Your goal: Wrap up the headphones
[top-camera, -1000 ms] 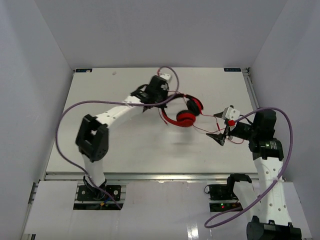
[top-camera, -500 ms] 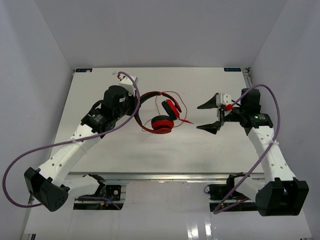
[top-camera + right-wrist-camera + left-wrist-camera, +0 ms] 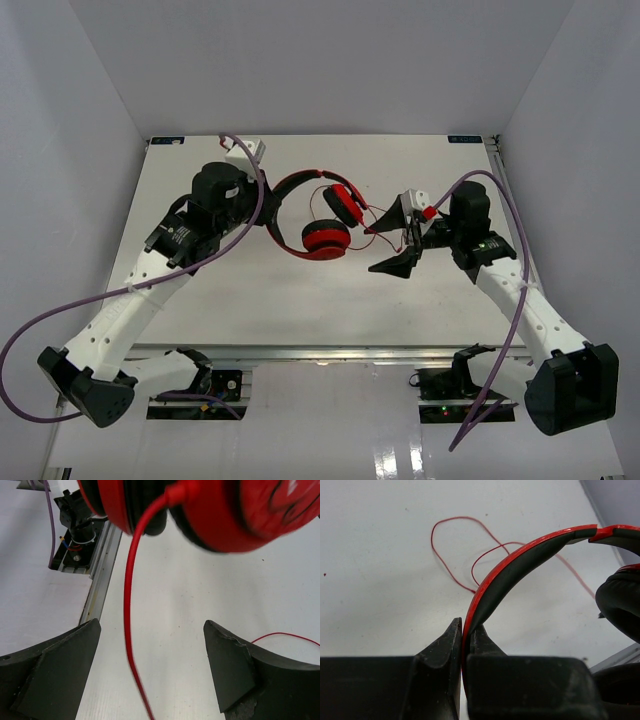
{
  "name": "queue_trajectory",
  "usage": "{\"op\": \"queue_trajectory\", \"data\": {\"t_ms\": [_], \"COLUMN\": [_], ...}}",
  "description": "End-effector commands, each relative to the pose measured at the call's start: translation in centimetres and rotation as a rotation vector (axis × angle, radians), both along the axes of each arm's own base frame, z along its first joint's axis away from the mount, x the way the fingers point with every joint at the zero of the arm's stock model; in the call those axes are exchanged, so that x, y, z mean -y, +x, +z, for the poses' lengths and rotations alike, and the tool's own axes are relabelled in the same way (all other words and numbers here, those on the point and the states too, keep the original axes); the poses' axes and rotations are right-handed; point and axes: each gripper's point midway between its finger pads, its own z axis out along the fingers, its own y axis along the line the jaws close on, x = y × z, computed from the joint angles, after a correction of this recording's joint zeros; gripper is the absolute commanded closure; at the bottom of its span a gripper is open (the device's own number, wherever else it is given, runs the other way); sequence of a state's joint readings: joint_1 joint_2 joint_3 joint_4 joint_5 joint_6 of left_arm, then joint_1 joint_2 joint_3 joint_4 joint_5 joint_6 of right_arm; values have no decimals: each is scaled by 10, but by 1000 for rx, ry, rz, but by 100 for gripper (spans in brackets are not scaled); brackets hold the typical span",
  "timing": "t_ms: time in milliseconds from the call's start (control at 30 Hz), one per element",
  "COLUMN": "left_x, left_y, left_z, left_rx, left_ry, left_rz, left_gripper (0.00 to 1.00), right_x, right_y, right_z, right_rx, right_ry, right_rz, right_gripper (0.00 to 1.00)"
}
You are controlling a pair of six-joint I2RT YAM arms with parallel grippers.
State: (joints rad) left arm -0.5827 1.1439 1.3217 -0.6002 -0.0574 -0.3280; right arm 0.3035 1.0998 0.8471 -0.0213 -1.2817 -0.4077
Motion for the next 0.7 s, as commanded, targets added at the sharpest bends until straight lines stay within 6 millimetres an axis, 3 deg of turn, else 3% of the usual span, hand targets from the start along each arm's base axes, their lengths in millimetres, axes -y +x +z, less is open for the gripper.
{"op": "queue_trajectory", "data": {"t_ms": [0,67,133,233,400,567,667], "left_x": [25,37,49,56,59,53,52], "left_y": [-1,0,-2,-2,-2,-3,-3], "left_z": [68,75,103,136,178,206,211], "left_rx": [78,66,84,111,148,169,150], "left_ry": [-223,-270,-348,-428,-520,-642,-726], "left_rz": [-56,-96,-146,-166,-174,-130,-109], "left_gripper": [100,100,100,100,100,100,100], "right_x": [-4,-7,-12,-18,-31,-31,-33], "right_y": [-1,2,13,16,2,-9,-7], "right_z": [19,17,33,39,45,47,46], "right_rx": [22,-7,64,6,1,-26,-73], "right_ry": [43,56,98,109,150,219,243], "right_rz": [58,78,88,108,177,193,201], "right_gripper": [10,10,10,10,10,10,8]}}
